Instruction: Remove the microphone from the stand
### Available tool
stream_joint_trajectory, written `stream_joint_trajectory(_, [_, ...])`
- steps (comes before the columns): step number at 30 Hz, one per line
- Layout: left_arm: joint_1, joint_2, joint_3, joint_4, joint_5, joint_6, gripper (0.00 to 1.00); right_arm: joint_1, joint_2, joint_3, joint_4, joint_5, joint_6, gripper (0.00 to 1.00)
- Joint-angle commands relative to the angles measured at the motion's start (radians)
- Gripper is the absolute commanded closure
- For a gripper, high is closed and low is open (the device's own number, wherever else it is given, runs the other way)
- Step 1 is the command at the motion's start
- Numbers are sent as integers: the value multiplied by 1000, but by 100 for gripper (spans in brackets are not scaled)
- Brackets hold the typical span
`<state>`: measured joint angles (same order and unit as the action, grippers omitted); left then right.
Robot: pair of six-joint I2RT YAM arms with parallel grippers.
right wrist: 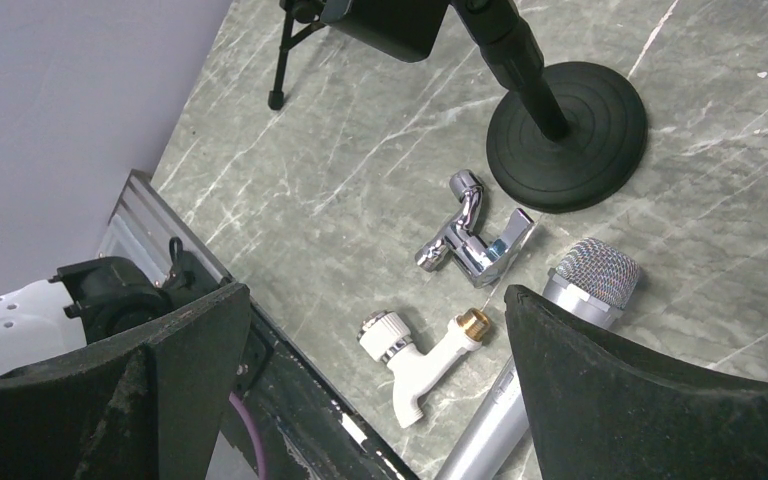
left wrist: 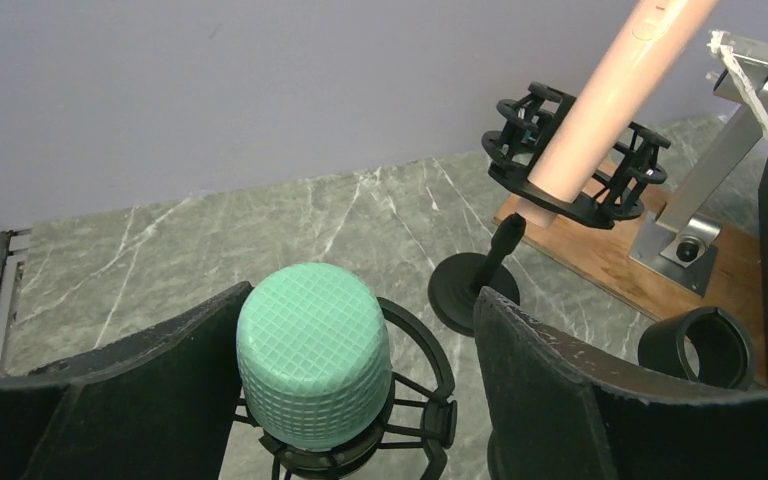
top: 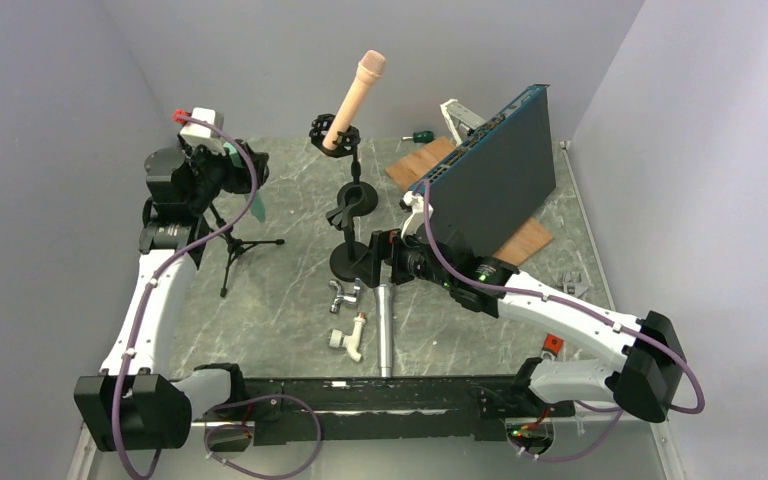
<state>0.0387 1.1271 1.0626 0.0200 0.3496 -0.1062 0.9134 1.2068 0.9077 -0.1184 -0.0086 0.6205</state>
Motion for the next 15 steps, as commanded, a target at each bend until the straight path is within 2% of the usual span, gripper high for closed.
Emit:
stream_joint_trajectory(1, [-22, -7, 34, -6, -68, 38, 18, 1, -12, 10, 37, 7, -4, 0])
stream_joint_trajectory(4, [-23, -10, 32, -8, -77, 41, 20, 1, -20, 5, 36, 6, -2, 0])
stream_joint_trajectory(11, [-25, -2, 38, -18, -92, 48, 32, 1, -36, -1, 32, 27, 0, 0])
stream_joint_trajectory(15, [-25, 2, 47, -56, -101, 66, 23, 1, -47, 2, 23, 44, -7, 0])
